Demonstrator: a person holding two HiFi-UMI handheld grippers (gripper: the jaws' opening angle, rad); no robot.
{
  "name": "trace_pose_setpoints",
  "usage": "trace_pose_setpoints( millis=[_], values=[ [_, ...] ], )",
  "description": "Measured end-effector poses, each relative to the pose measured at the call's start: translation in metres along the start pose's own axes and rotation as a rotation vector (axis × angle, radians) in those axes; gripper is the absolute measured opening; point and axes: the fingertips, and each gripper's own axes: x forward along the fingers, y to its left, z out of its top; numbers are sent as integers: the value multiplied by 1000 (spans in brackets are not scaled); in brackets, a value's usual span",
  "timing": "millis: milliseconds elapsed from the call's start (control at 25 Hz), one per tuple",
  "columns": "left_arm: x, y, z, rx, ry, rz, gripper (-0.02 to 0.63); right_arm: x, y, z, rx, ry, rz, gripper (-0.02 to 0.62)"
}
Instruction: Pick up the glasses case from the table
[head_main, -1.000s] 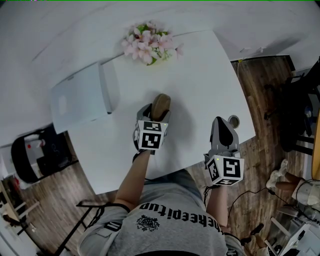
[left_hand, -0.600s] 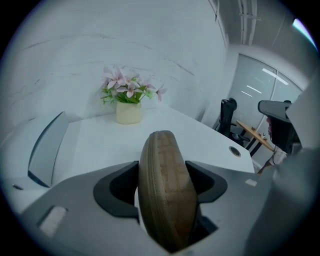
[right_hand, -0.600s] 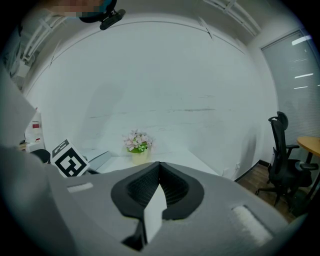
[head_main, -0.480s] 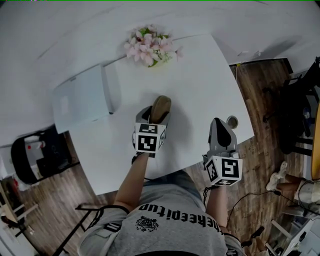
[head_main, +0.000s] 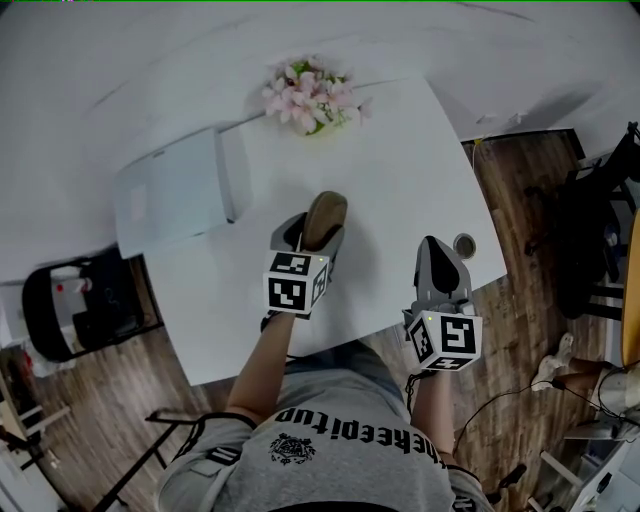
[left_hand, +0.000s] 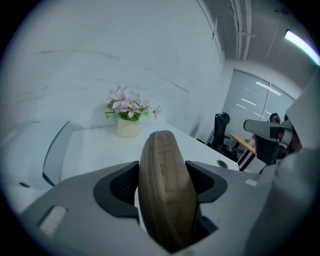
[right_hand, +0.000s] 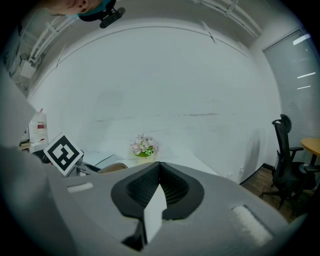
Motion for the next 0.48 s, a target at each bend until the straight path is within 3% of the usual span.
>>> trace_pose_setpoints(
  millis=[480],
  values=[
    [-36,-4,11,0,-93,21,310,-14,17,8,-22,-32,33,3]
  ],
)
